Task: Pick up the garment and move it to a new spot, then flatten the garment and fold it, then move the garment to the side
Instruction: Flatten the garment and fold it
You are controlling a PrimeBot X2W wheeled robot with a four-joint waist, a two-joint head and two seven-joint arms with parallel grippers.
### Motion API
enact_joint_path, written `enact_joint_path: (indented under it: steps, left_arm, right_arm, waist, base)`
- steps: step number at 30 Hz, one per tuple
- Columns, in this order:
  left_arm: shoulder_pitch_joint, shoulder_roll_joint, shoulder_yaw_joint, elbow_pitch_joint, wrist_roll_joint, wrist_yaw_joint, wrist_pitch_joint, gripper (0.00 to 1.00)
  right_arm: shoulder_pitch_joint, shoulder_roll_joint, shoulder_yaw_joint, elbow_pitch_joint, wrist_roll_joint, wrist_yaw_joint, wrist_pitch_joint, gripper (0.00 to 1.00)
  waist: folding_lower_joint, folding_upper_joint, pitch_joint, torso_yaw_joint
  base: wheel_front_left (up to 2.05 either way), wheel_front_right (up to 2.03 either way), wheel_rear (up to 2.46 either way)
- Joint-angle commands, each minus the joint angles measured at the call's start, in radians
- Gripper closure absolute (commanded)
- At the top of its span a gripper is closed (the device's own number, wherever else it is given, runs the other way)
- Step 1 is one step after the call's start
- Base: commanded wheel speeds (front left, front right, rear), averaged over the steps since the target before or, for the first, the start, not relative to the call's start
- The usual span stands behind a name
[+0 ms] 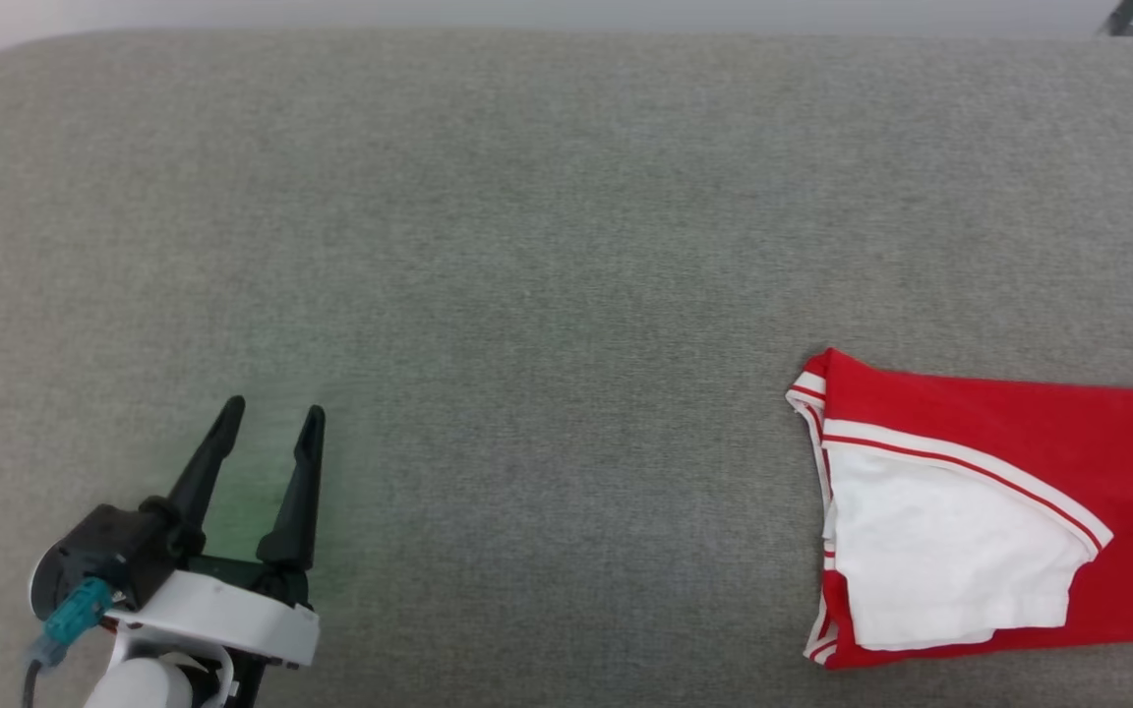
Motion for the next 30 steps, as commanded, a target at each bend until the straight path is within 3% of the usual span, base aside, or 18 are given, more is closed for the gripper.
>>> enact_joint_path:
  steps: [1,7,11,12,17,21,30]
  left_arm:
    - [-0.009,0.004,-0.001,0.003,-0.005,-0.004,0.001,0.00]
    - [0.004,-0.009,-0.006,0.018,-0.004,-0.004,0.001,0.00]
    - [0.013,-0.018,-0.010,0.032,-0.010,-0.004,0.001,0.00]
    - [0.013,-0.018,-0.010,0.032,-0.010,-0.004,0.001,0.00]
    - [0.024,-0.032,-0.018,0.047,-0.014,-0.004,0.001,0.00]
    - [0.024,-0.043,-0.016,0.050,-0.014,-0.004,0.001,0.00]
    - [0.016,-0.070,-0.015,0.057,-0.020,-0.004,0.001,0.00]
  right_arm:
    - [-0.023,0.009,0.016,0.007,-0.008,-0.001,-0.008,1.00]
    - [-0.032,0.038,0.194,-0.051,0.046,-0.001,0.022,1.00]
    - [0.010,0.067,0.359,-0.222,0.112,-0.001,0.075,1.00]
    - [0.010,0.067,0.359,-0.222,0.112,-0.001,0.075,1.00]
    - [0.055,0.137,0.522,-0.475,0.216,-0.001,0.169,1.00]
    - [0.071,0.170,0.625,-0.608,0.252,-0.001,0.234,1.00]
    - [0.070,0.218,0.791,-0.683,0.255,-0.001,0.284,1.00]
  waist:
    - [0.0000,-0.0001,0.000,-0.011]
    - [0.0000,-0.0001,-0.029,-0.029]
    - [0.0000,-0.0001,-0.055,-0.029]
    - [0.0000,-0.0001,-0.055,-0.029]
    - [0.0000,-0.0001,-0.079,-0.012]
    - [0.0000,-0.0001,-0.085,0.013]
    - [0.0000,-0.0001,-0.089,0.078]
  base:
    - [0.00,0.00,0.00]
    - [0.00,0.00,0.00]
    - [0.00,0.00,0.00]
    - [0.00,0.00,0.00]
    - [0.00,0.00,0.00]
    - [0.00,0.00,0.00]
    - [0.00,0.00,0.00]
